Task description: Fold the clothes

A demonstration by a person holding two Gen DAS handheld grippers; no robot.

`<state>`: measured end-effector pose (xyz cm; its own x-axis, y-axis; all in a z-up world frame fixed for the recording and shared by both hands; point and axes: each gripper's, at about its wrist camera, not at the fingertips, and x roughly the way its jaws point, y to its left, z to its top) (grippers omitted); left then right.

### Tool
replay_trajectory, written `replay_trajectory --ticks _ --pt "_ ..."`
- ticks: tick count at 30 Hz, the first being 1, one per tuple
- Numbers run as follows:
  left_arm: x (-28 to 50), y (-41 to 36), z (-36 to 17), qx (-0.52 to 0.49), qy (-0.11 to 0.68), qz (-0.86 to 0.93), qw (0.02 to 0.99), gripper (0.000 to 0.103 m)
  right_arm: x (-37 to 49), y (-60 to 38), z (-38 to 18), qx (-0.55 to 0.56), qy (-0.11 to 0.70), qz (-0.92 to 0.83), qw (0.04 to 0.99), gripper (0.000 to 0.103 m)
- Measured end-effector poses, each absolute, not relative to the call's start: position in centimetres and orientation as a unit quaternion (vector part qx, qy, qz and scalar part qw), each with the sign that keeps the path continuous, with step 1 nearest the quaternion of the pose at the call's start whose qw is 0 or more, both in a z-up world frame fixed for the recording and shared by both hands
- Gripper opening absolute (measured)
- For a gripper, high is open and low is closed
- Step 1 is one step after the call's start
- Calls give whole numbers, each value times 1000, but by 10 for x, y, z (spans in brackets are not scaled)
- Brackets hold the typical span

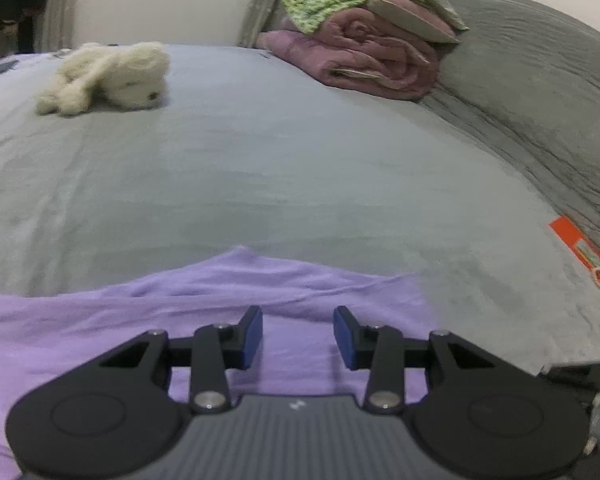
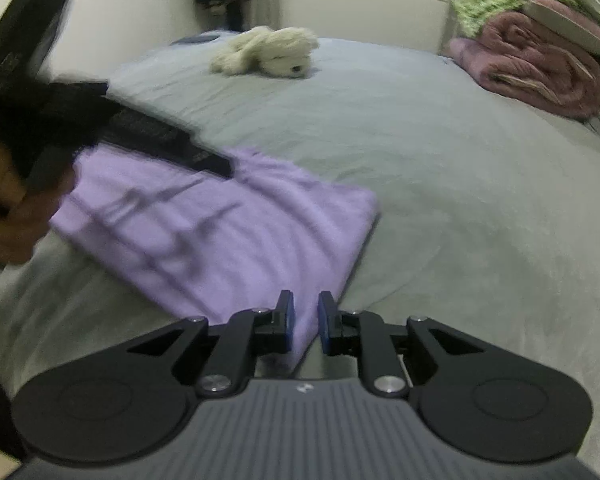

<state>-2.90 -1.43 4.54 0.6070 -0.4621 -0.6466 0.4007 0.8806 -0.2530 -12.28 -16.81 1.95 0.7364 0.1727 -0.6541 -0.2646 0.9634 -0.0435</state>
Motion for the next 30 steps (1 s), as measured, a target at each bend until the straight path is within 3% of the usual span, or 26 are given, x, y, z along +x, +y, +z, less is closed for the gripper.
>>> replay_trajectory --ticks 13,22,30 --pt "-6 -44 29 -64 407 -217 885 45 -139 -162 16 -143 345 135 918 18" --pt "-9 -49 26 -53 399 -216 890 48 -64 -206 47 -83 342 132 927 18" --pt "-15 -56 26 -12 381 -224 897 48 -5 -216 41 -25 369 190 909 17"
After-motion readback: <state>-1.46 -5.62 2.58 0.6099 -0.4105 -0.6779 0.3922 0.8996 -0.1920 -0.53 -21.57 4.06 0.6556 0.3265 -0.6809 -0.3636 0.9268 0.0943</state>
